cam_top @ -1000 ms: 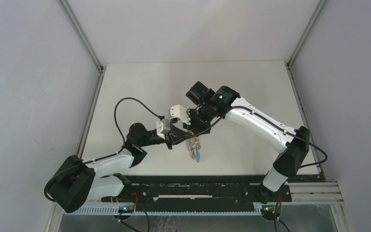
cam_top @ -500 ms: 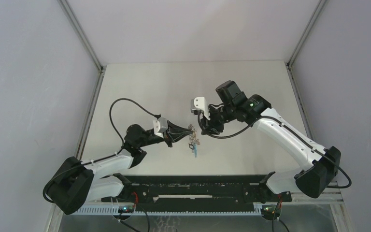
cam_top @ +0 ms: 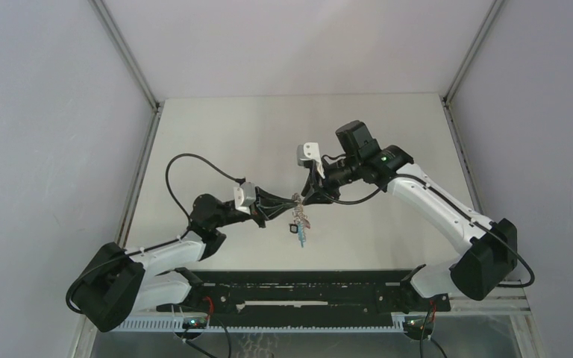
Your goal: Put the keys on the keyring
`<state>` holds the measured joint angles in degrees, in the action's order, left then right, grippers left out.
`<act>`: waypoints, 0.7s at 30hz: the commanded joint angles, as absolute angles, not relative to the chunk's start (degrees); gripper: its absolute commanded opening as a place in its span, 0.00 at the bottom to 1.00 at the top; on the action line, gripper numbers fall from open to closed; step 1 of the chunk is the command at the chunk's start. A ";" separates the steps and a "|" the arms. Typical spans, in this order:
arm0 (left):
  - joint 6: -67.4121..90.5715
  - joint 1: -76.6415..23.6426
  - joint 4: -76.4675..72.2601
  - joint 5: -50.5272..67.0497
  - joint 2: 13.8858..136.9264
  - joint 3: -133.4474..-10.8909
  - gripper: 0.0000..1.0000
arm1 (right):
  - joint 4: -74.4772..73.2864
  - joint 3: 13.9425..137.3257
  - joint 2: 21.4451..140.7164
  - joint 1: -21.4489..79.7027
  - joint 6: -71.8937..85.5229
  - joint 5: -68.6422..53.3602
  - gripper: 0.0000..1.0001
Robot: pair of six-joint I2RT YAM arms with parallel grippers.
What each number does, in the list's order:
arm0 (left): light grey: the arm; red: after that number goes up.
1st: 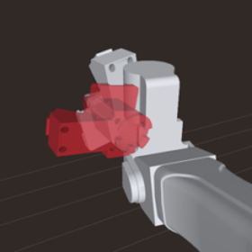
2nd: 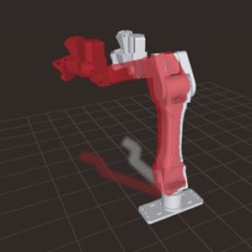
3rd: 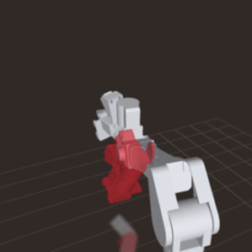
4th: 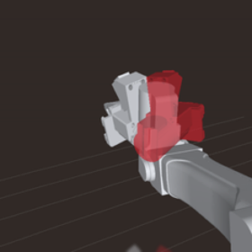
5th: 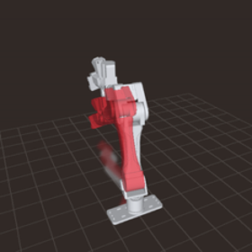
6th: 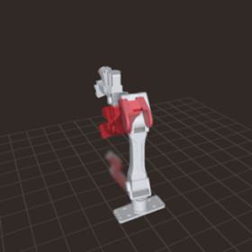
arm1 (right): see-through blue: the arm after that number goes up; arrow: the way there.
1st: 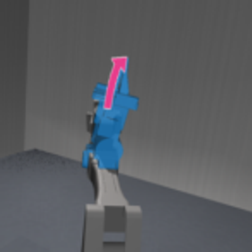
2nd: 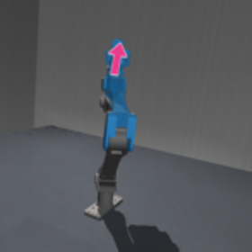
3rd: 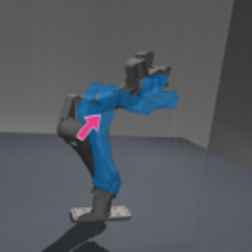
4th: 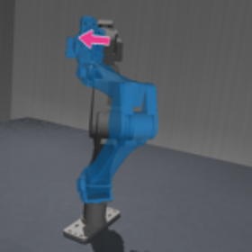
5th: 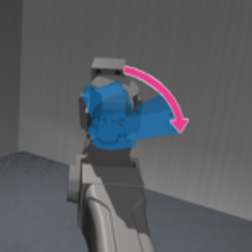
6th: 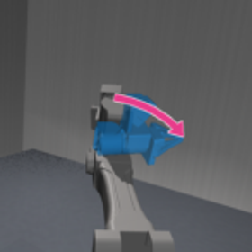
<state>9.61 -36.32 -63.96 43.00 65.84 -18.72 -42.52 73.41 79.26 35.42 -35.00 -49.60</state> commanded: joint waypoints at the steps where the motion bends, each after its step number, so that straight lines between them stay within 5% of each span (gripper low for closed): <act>1: 10.30 -36.30 -68.90 43.76 64.08 -18.00 0.00 | -39.71 73.70 79.91 34.95 -35.59 -54.74 0.29; 6: 10.34 -36.34 -68.91 43.90 63.88 -17.99 0.00 | -41.00 73.68 81.04 34.47 -36.82 -56.60 0.21; 10: 10.70 -36.30 -69.71 44.61 63.98 -18.05 0.00 | -42.27 73.68 81.83 33.21 -37.83 -58.49 0.00; 21: 12.48 -36.31 -73.04 47.57 64.14 -18.01 0.00 | -49.49 76.74 86.67 31.29 -42.52 -65.25 0.00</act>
